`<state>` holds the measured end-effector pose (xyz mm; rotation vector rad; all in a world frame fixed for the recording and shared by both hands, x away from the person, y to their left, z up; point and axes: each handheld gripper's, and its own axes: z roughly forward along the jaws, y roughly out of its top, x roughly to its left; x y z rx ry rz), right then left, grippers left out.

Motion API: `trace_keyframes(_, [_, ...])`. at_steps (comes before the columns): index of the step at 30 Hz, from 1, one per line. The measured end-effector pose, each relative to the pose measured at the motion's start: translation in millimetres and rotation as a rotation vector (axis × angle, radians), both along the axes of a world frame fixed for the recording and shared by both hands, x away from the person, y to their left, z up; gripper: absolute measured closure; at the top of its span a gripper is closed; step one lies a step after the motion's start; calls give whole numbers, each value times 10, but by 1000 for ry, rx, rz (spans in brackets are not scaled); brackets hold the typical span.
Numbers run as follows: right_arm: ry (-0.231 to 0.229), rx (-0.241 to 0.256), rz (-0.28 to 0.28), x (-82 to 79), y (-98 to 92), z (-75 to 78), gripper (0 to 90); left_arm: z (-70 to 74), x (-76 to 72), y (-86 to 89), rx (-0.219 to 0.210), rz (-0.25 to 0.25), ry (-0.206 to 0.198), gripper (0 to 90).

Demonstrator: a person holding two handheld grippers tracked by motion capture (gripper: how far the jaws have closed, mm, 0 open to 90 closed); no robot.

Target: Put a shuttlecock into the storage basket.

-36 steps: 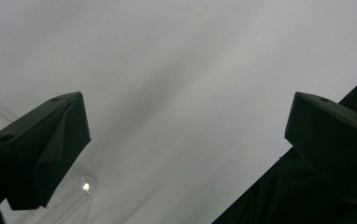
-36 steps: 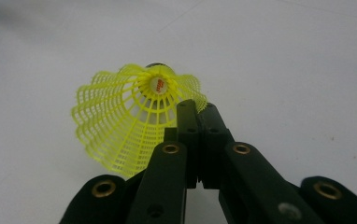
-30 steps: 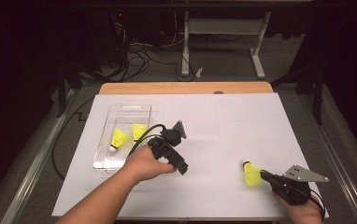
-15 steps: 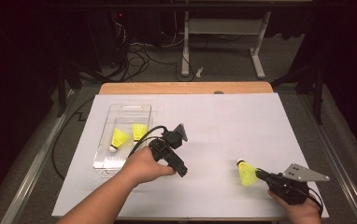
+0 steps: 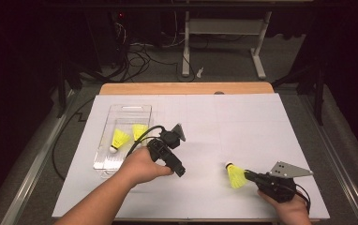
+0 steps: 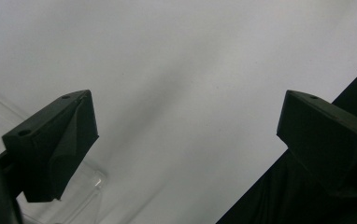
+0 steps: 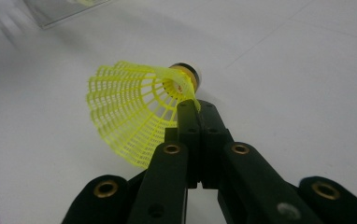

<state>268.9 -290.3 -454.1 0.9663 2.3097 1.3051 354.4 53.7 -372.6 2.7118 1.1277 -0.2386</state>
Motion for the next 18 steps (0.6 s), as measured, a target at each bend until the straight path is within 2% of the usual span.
trace_keyframes(4, [1,-20,20,32,85,-30,900,-10,2,-11,2,-1,1,62])
trace_keyframes(10, [10,-63,14,67,111,-75,900,-15,-1,-31,1,-2,1,64])
trace_keyframes(18, [18,-70,-5,66,98,-104,900,-7,5,2,2,4,-1,66])
